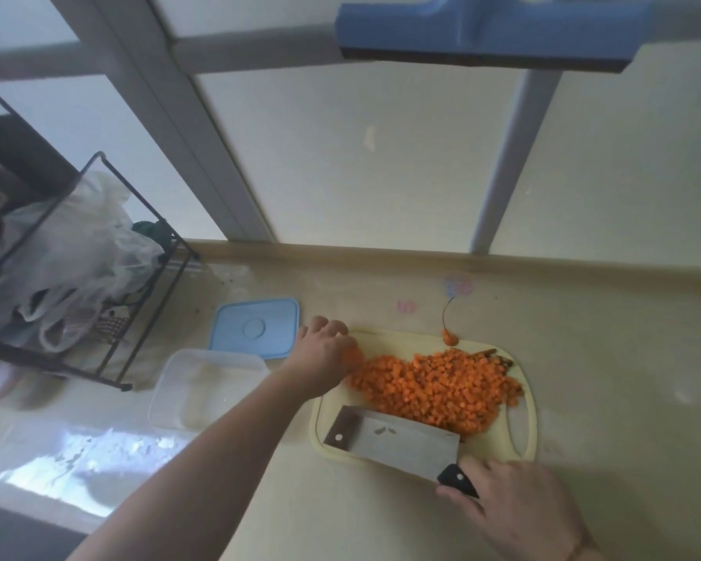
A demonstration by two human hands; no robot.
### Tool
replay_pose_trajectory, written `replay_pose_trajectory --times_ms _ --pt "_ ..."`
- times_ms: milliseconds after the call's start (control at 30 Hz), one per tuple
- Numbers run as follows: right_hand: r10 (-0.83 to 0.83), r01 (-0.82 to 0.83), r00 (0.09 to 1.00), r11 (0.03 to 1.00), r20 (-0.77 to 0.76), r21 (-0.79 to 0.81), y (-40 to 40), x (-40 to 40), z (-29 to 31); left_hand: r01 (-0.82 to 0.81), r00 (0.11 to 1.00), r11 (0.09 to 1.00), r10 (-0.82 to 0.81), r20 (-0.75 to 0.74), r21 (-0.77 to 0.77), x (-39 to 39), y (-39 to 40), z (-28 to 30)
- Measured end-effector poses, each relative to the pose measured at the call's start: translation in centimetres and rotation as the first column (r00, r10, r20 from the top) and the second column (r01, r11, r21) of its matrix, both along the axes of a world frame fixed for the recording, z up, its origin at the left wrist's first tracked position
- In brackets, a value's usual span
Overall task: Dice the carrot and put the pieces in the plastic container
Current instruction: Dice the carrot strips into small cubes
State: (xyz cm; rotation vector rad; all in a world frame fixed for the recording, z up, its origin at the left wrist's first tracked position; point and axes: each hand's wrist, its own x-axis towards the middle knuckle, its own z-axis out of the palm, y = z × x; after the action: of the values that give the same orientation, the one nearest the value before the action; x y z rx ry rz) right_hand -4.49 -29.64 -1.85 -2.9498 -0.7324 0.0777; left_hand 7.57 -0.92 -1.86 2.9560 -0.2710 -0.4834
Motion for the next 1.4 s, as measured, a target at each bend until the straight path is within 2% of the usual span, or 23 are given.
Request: replay_pose_trajectory --times_ms 100,167,233,300,433,500,533,633,767,833,933,1000,1067,1133,1233,1267,1400 --pt "0.004 -0.004 0.999 1.000 -0.046 0.003 -0.2 -0.2 -0.1 -0.015 0.995 0.996 0.024 0.096 -0.093 -0.3 0.1 -0.6" --pt "-0.024 0.026 0.997 0.999 -0.068 0.033 -0.2 0.3 -0.1 -0.081 0.980 0.965 0.123 0.158 -0.249 -0.6 -0.1 -0.9" --pt "-0.077 0.092 0.982 0.992 -0.171 0.082 -0.1 0.3 0.8 -0.217 0.950 0.861 0.295 0.104 -0.459 -1.3 0.1 -0.4" --pt "-0.063 0.100 0.981 0.973 -0.182 0.207 -0.2 -0.1 0.0 -0.351 0.891 0.735 0.454 0.035 -0.580 -2.4 0.9 0.0" --pt "-0.054 0.219 0.886 0.925 -0.461 0.311 0.0 -0.2 -1.3 -0.535 0.697 0.504 0.717 -0.016 -0.678 -6.1 2.3 0.4" --pt "-0.024 0.237 0.840 0.915 -0.542 0.326 0.3 0.6 -1.5 -0.547 0.665 0.434 0.745 -0.056 -0.716 -7.8 1.8 0.7" --pt "-0.012 0.245 0.821 0.911 -0.571 0.333 0.4 1.1 -1.5 -0.538 0.673 0.431 0.737 -0.062 -0.725 -8.6 1.3 0.8" --pt "-0.020 0.304 0.760 0.894 -0.650 0.327 0.6 2.6 -1.1 -0.497 0.711 0.477 0.703 -0.026 -0.725 -10.2 -0.1 0.4" --pt "-0.093 0.431 0.681 0.853 -0.726 0.295 0.3 4.2 -0.9 -0.571 0.658 0.468 0.752 -0.036 -0.675 -11.4 -0.3 -1.0" --pt "-0.105 0.471 0.648 0.833 -0.754 0.289 0.3 4.5 -0.9 -0.575 0.697 0.505 0.714 -0.062 -0.644 -11.7 -0.8 -1.5" --pt "-0.084 0.452 0.654 0.841 -0.752 0.299 1.2 4.0 -0.3 -0.545 0.784 0.556 0.603 -0.147 -0.627 -11.8 -1.6 -1.7" --pt "-0.079 0.411 0.701 0.858 -0.709 0.310 1.9 3.2 0.1 -0.510 0.828 0.637 0.544 -0.131 -0.578 -12.0 -1.8 -2.6" --pt "-0.086 0.396 0.731 0.861 -0.677 0.319 2.4 2.2 -0.1 -0.479 0.847 0.710 0.528 -0.060 -0.516 -12.2 -1.9 -3.6" --pt "-0.093 0.396 0.744 0.859 -0.662 0.324 2.8 1.3 -0.4 -0.428 0.844 0.734 0.533 0.056 -0.527 -12.7 -2.0 -4.3" --pt "-0.099 0.403 0.762 0.846 -0.640 0.348 3.3 0.3 -0.6 -0.152 0.858 0.836 0.377 0.349 -0.528 -13.2 -1.9 -6.0" --pt "-0.093 0.402 0.764 0.842 -0.639 0.358 3.5 0.0 -0.8 -0.090 0.849 0.850 0.338 0.406 -0.519 -13.2 -1.8 -6.5" --pt "-0.078 0.368 0.782 0.859 -0.619 0.356 4.1 -1.0 -1.4 -0.047 0.820 0.861 0.323 0.473 -0.507 -13.0 -2.1 -6.9"
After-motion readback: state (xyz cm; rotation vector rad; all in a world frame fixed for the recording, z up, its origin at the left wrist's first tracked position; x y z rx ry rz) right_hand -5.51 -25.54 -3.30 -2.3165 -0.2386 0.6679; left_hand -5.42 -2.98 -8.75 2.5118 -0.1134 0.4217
